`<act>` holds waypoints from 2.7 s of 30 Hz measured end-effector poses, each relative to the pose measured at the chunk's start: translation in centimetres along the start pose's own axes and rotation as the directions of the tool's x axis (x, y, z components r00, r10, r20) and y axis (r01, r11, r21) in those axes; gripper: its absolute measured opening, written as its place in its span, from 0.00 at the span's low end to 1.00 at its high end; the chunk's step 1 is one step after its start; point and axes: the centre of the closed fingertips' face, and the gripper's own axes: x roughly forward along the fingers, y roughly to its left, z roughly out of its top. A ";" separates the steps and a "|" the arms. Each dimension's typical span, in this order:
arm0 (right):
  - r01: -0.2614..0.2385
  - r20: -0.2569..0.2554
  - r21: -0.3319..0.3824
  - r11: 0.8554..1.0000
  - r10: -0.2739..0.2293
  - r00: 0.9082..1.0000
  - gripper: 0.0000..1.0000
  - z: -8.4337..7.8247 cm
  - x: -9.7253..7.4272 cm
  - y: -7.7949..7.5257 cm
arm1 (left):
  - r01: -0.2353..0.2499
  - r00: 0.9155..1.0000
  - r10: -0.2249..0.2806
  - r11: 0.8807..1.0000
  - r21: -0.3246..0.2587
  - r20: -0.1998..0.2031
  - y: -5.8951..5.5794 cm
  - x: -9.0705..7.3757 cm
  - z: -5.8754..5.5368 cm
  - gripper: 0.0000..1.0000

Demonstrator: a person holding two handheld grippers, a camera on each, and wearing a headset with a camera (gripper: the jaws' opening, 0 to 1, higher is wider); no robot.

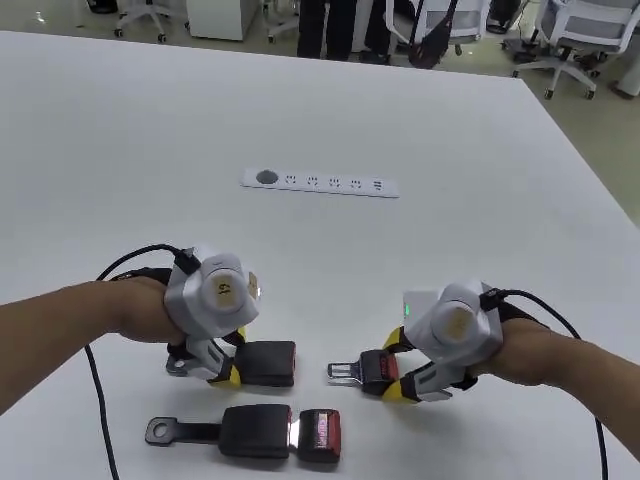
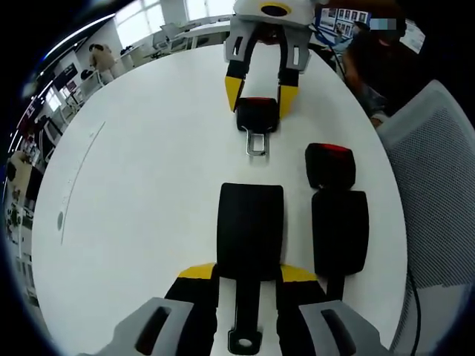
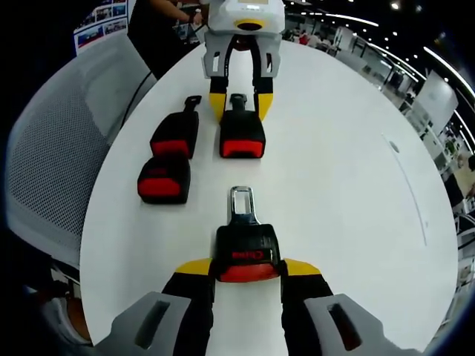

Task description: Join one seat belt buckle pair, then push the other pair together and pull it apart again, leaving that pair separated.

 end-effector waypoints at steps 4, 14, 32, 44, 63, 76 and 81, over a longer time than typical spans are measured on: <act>0.002 0.002 0.003 1.000 -0.002 1.000 0.31 0.3 0.2 -0.1 | 0.000 1.000 0.000 1.000 -0.006 -0.002 0.1 0.1 -0.1 0.31; -0.002 0.012 0.002 1.000 0.002 1.000 0.31 1.3 0.9 0.0 | 0.001 1.000 -0.002 1.000 -0.013 -0.009 -0.1 -0.1 0.0 0.30; -0.006 0.020 -0.001 1.000 0.006 1.000 0.31 3.5 2.0 0.1 | 0.006 1.000 -0.007 1.000 -0.023 -0.014 -0.1 0.0 0.0 0.30; -0.001 0.036 -0.011 1.000 0.001 0.999 0.31 5.0 2.9 0.3 | 0.012 1.000 -0.012 1.000 -0.024 -0.013 -0.3 0.0 0.1 0.30; -0.007 0.033 0.010 1.000 0.007 0.999 0.29 5.0 2.9 0.4 | 0.017 1.000 -0.017 1.000 0.001 -0.026 0.0 0.1 -0.1 0.30; -0.011 0.003 0.007 1.000 0.011 1.000 0.28 5.4 3.2 0.5 | 0.019 0.999 -0.018 1.000 0.022 -0.047 -0.4 0.1 0.2 0.29; -0.014 0.007 0.011 1.000 0.014 1.000 0.28 6.3 3.6 0.7 | 0.019 0.999 -0.018 0.999 0.026 -0.047 -0.4 0.1 0.2 0.29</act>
